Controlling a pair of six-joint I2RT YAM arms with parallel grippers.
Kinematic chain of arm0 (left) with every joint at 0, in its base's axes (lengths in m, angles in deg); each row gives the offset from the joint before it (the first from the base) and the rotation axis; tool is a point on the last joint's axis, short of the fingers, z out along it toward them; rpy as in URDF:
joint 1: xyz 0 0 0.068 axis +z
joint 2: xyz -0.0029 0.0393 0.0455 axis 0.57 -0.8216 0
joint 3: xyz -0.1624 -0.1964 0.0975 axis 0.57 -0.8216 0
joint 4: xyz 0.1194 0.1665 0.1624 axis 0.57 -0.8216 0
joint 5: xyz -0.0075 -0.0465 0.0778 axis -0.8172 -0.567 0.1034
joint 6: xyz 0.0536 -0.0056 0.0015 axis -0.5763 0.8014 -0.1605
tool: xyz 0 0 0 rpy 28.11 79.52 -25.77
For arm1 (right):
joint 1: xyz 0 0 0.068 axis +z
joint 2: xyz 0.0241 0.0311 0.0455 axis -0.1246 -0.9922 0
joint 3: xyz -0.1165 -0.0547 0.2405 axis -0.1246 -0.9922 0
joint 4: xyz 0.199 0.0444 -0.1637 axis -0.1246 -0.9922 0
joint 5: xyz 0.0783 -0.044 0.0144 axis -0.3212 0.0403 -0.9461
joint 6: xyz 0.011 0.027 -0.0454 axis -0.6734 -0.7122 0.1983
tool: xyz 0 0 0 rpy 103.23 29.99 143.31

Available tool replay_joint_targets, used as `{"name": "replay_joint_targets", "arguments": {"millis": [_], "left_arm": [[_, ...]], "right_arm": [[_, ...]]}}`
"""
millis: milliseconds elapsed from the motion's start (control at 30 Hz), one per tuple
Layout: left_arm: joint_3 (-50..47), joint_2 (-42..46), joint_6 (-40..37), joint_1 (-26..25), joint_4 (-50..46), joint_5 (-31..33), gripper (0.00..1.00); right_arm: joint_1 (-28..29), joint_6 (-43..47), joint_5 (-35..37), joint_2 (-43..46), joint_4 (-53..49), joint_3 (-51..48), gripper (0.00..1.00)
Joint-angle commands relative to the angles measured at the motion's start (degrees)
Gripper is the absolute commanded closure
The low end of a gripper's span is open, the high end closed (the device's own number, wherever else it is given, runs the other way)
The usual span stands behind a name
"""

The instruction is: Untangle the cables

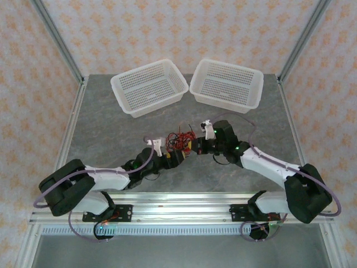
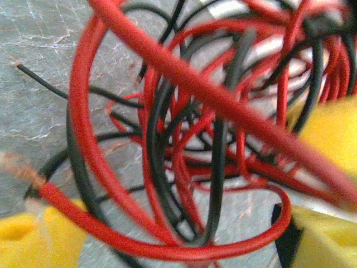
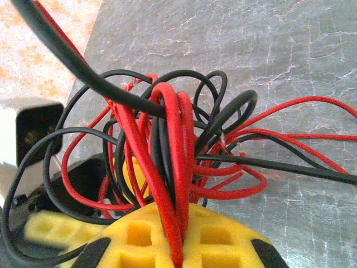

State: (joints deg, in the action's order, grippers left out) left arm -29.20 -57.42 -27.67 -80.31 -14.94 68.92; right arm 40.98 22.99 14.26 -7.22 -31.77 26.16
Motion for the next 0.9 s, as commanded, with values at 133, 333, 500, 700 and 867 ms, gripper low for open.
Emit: {"name": "replay_joint_targets", "arguments": {"millis": [133, 333, 500, 700, 867], "left_arm": [[-0.1, 0.6, -1.3, 4.0, 9.0, -2.0, 1.00], [-1.1, 10.3, -4.3, 10.2, -9.7, -2.6, 1.00], [1.4, 11.3, -6.2, 10.8, -23.3, -4.2, 1.00], [0.7, 5.9, -1.8, 10.8, -22.9, -10.2, 1.00], [-1.3, 4.8, 3.2, 10.8, -17.4, -12.6, 1.00]], "right_arm": [[0.3, 5.9, -2.5, -0.5, -5.0, 2.5, 1.00], [-0.4, 16.8, 2.6, -4.3, -20.4, 9.3, 1.00], [-0.6, 21.6, 9.0, -10.2, -25.9, 14.0, 0.96], [-0.6, 19.5, 15.8, -15.8, -23.1, 17.1, 0.82], [-0.6, 13.5, 17.3, -12.6, -15.0, 13.9, 0.69]]}}
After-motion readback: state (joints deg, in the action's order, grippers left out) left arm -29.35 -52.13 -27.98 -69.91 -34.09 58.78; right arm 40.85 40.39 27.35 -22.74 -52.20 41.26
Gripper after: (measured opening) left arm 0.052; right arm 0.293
